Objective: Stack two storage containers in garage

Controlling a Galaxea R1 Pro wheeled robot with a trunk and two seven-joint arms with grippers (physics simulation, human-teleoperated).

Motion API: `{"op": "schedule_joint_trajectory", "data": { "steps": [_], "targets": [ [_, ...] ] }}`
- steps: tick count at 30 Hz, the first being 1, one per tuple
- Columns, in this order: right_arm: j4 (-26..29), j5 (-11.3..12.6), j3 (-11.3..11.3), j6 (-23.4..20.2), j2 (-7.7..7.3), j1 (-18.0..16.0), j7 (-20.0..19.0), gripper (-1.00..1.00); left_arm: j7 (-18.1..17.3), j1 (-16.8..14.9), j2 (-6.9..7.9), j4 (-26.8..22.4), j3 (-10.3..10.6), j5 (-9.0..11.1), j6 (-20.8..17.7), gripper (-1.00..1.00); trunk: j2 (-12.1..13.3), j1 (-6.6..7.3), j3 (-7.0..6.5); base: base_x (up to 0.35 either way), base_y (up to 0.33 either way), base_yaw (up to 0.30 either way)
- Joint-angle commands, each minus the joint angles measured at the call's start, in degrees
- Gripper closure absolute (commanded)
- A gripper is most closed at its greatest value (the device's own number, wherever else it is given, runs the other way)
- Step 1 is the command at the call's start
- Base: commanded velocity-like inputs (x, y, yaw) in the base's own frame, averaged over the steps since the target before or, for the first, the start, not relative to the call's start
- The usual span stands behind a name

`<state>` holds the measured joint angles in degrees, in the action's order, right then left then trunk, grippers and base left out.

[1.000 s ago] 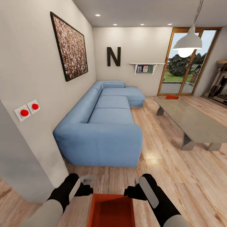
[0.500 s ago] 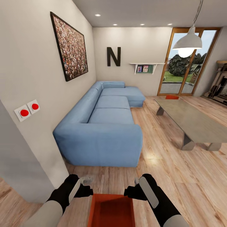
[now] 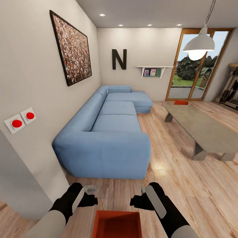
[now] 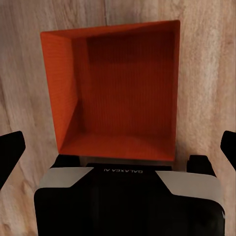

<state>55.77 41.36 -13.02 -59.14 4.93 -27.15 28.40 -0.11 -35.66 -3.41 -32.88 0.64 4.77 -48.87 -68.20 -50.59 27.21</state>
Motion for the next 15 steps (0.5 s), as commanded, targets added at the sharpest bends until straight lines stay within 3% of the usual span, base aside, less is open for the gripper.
{"op": "schedule_joint_trajectory", "data": {
  "steps": [1, 15],
  "targets": [
    [0.05, 0.57, -0.07, -0.09, -0.01, -0.06, 0.60, -1.00, 0.13, -0.02, 0.00, -0.07, 0.05, 0.53, -0.26, -1.00, -0.04, -0.01, 0.06, 0.045, 0.000, 0.000],
    [-0.04, 0.57, -0.07, -0.09, -0.01, -0.06, 0.53, -1.00, -0.01, -0.02, -0.01, -0.07, -0.19, 0.72, -0.24, -1.00, -0.04, -0.01, 0.06, 0.005, 0.000, 0.000]
  ]
}}
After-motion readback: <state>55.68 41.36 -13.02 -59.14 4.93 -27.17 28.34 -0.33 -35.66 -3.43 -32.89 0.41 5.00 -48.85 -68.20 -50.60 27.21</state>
